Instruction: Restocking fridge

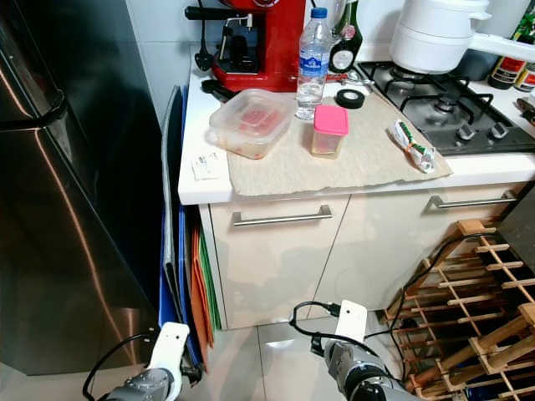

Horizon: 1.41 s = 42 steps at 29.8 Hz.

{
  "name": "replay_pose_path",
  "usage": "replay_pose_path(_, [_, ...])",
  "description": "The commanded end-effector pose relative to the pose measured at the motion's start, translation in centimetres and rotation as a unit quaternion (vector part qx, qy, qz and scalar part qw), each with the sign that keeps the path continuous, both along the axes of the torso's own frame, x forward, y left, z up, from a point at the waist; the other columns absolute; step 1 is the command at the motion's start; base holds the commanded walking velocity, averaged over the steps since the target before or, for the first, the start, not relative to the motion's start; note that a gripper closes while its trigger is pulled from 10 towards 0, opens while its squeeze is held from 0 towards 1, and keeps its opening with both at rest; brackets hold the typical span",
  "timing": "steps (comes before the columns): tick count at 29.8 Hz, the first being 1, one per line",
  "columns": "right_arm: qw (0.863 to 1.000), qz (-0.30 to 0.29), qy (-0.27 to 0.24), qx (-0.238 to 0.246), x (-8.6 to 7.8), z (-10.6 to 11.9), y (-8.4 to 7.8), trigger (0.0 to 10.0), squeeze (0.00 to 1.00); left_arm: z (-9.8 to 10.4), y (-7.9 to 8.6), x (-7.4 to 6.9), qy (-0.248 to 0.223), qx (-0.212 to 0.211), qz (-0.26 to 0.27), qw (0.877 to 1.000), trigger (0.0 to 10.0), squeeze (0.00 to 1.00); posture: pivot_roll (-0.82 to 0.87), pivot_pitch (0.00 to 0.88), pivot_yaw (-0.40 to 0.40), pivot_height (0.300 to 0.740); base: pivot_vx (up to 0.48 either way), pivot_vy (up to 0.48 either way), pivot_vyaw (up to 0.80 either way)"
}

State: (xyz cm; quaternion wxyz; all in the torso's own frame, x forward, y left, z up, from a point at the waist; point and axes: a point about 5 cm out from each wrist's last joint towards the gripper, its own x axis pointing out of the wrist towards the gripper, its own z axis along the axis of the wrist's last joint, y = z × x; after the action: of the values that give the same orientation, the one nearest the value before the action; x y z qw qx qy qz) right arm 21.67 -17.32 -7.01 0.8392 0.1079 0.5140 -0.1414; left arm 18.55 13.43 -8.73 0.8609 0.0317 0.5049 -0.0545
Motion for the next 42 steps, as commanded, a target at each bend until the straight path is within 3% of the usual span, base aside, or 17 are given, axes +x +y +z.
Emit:
replay_pose_path(1, [1.0, 0.004, -0.001, -0.007, 0.07, 0.06, -0.21, 10.0, 0.0, 4.45, -1.07, 7.38, -0.063, -0.032, -0.008, 0.997, 10.0, 0.0, 0.07, 0.0, -0.009, 0.74, 0.0, 0.0, 0.0])
replay_pose_path(42, [1.0, 0.006, -0.001, -0.008, 0.09, 0.07, -0.16, 10.0, 0.0, 4.55, -1.35, 7.49, -0.064, -0.033, -0.014, 0.997, 10.0, 0.0, 0.07, 0.0, -0.008, 0.74, 0.0, 0.0, 0.0])
